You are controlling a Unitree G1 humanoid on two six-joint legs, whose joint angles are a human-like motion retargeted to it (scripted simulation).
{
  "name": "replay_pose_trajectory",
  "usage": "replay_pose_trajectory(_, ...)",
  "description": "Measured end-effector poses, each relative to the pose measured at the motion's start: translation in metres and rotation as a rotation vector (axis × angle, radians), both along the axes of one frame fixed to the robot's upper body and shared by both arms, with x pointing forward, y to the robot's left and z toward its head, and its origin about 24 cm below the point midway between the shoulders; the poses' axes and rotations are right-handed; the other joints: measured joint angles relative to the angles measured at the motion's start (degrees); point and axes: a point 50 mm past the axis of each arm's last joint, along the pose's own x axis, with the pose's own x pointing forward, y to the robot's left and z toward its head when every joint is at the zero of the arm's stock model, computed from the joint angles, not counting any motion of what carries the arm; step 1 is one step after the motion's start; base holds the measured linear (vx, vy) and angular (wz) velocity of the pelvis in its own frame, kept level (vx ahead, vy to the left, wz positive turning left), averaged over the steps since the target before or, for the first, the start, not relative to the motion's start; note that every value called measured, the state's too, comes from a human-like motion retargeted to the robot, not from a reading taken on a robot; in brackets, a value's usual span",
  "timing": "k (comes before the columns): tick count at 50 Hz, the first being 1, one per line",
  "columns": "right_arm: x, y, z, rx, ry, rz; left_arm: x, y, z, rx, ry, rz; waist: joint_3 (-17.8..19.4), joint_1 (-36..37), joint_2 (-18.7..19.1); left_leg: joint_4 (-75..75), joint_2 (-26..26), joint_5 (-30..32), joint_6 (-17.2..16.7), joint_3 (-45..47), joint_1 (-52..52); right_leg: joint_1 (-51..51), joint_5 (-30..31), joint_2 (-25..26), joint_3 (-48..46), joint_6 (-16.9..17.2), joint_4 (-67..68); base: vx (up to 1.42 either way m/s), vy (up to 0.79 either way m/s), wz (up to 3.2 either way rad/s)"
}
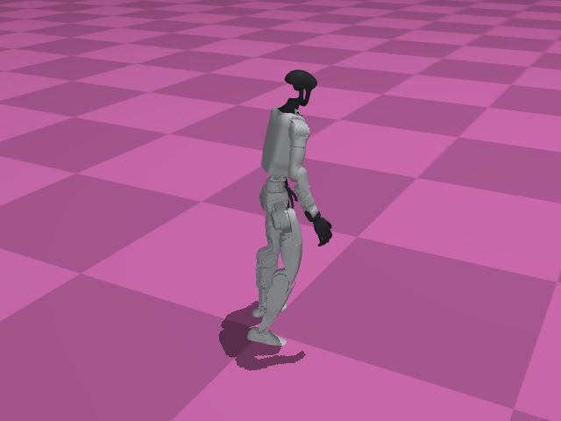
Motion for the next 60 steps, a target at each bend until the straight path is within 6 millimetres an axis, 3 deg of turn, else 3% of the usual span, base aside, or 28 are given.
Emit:
replay_pose_trajectory(3, -0.004, 0.003, -0.002, 0.005, -0.002, -0.005, 0.001, 0.001, 0.001, 0.016, -0.019, 0.001, 0.6, -0.85, -0.1, 0.73, -0.53, 0.12, 0.12, -5.09, -0.1, -4.25, -2.27, 1.66, 9.72, 0.5, 5.8, 0.07, 0.03, 1.55)
replay_pose_trajectory(7, -0.004, 0.004, -0.002, 0.002, -0.006, 0.001, 0.003, -0.003, 0.003, 0.005, -0.05, 0.004, 1.35, -2.51, 0.06, 0.78, -1.65, 0.5, 0.42, -12.01, -0.16, -5.5, -2.22, 3.72, 18.14, 0.79, 2.04, 0.07, -0.01, 1.64)
replay_pose_trajectory(12, -0.007, 0.006, -0.003, -0.006, -0.002, 0.019, -0.002, -0.012, 0.0, -0.021, -0.064, -0.023, 1.22, -4.25, -1.03, -1.09, -4.53, 1.72, 1.31, -20.16, 0.58, -3.99, 2.57, 6.25, 33.17, 3.03, -8.68, 0.08, -0.08, 1.62)
replay_pose_trajectory(15, -0.007, 0.009, -0.003, -0.005, -0.002, 0.032, -0.005, -0.015, -0.001, -0.019, -0.057, -0.054, 0.78, -3.49, -1.92, -2.5, -6.0, 2.73, 1.52, -23.6, 1.05, -2.92, 6.73, 6.1, 36.74, 4.12, -11.92, 0.07, -0.14, 1.12)
replay_pose_trajectory(18, -0.005, 0.011, -0.002, 0.0, -0.008, 0.049, -0.008, -0.014, -0.002, -0.009, -0.049, -0.073, 0.03, -1.13, -2.25, -3.49, -6.59, 3.54, 1.49, -26.0, 0.98, -1.84, 7.52, 4.94, 33.72, 4.84, -13.44, 0.05, -0.17, 0.7)
replay_pose_trajectory(20, -0.016, 0.013, -0.005, 0.0, 0.001, 0.062, -0.022, -0.016, -0.006, -0.005, -0.04, -0.076, -1.23, 0.82, -2.33, -3.63, -6.9, 3.73, 1.71, -27.18, 0.82, -0.41, 7.93, 4.14, 31.4, 5.93, -15.52, 0.04, -0.17, 0.57)
replay_pose_trajectory(23, -0.003, 0.011, -0.002, -0.004, -0.005, 0.074, -0.009, -0.015, -0.002, -0.014, -0.063, -0.048, -1.02, 3.47, -2.67, -3.27, -7.25, 4.01, 2.44, -25.62, -0.51, -0.75, 7.9, 3.18, 28.88, 7.57, -15.53, 0.01, -0.16, 0.66)
replay_pose_trajectory(32, 0.006, 0.003, -0.001, -0.06, 0.036, 0.062, -0.004, -0.018, 0.001, -0.049, -0.082, 0.004, -0.98, 6.43, -3.77, 5.96, -6.82, -0.62, 4.79, -5.91, -4.53, -0.29, 7.11, -0.36, 17.46, 7.56, -15.24, 0.0, -0.08, 1.19)
replay_pose_trajectory(41, 0.02, 0.002, 0.006, -0.055, -0.004, 0.057, -0.015, -0.009, -0.005, -0.043, 0.001, 0.045, -2.28, 4.53, -3.78, 4.78, -2.86, -3.03, 3.56, 7.79, -1.96, 0.39, 5.71, -1.07, 4.33, 7.44, -14.41, -0.01, 0.03, 1.39)
replay_pose_trajectory(48, 0.031, 0.002, 0.012, -0.045, -0.041, 0.069, -0.026, -0.011, -0.011, -0.064, 0.064, 0.039, -2.21, 5.04, -2.86, -0.76, -3.04, -0.84, 2.43, 2.14, -0.98, 2.48, 5.74, -0.34, -2.24, 6.88, -15.19, 0.0, 0.12, 0.84)
replay_pose_trajectory(53, 0.041, 0.0, 0.019, -0.052, -0.076, 0.075, -0.02, -0.011, -0.01, -0.055, 0.058, 0.022, -0.38, 5.01, -0.86, 0.3, -2.03, -1.11, 2.18, -2.63, -0.32, 2.46, 4.58, -1.3, -4.5, 1.51, -7.71, 0.03, 0.14, 0.82)
replay_pose_trajectory(56, 0.042, 0.001, 0.02, -0.058, -0.084, 0.096, -0.018, -0.009, -0.008, -0.039, 0.05, 0.011, 0.61, 4.43, 0.37, 1.9, -1.32, -1.48, 1.62, -5.91, 0.21, -0.31, 1.71, -1.41, -0.06, -1.62, 0.97, 0.05, 0.1, 0.95)
replay_pose_trajectory(60, 0.039, 0.004, 0.019, -0.068, -0.082, 0.13, -0.015, -0.005, -0.006, -0.017, 0.03, 0.004, 1.44, 3.06, 0.91, 3.43, -1.63, -1.57, 1.26, -10.85, 0.59, -4.48, -1.16, 0.24, 9.07, -1.75, 7.17, 0.06, 0.04, 1.12)
